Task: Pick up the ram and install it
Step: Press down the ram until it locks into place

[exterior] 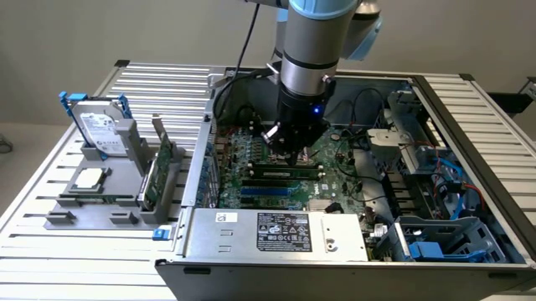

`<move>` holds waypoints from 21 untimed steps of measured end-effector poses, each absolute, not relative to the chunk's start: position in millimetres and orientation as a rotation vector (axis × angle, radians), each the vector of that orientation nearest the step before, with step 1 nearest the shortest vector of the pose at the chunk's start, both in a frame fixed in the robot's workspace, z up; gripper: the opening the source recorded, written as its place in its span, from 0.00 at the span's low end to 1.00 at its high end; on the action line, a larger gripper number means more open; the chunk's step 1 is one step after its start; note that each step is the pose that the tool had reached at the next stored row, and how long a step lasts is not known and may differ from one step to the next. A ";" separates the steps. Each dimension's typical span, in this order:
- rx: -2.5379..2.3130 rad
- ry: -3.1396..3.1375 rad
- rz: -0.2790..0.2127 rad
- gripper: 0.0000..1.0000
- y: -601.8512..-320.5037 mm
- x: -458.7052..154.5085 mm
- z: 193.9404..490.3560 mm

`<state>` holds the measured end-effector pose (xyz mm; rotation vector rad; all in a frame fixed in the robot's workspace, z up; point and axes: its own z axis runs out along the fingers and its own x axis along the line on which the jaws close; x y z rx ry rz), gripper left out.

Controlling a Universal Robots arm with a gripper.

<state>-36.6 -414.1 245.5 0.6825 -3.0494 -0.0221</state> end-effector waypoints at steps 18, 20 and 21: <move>0.227 -3.119 -0.026 0.11 -414.1 -36.5 245.5; 0.174 -3.123 -0.026 0.11 -414.1 -36.5 245.5; 0.148 -3.124 -0.026 0.11 -414.1 -36.5 245.5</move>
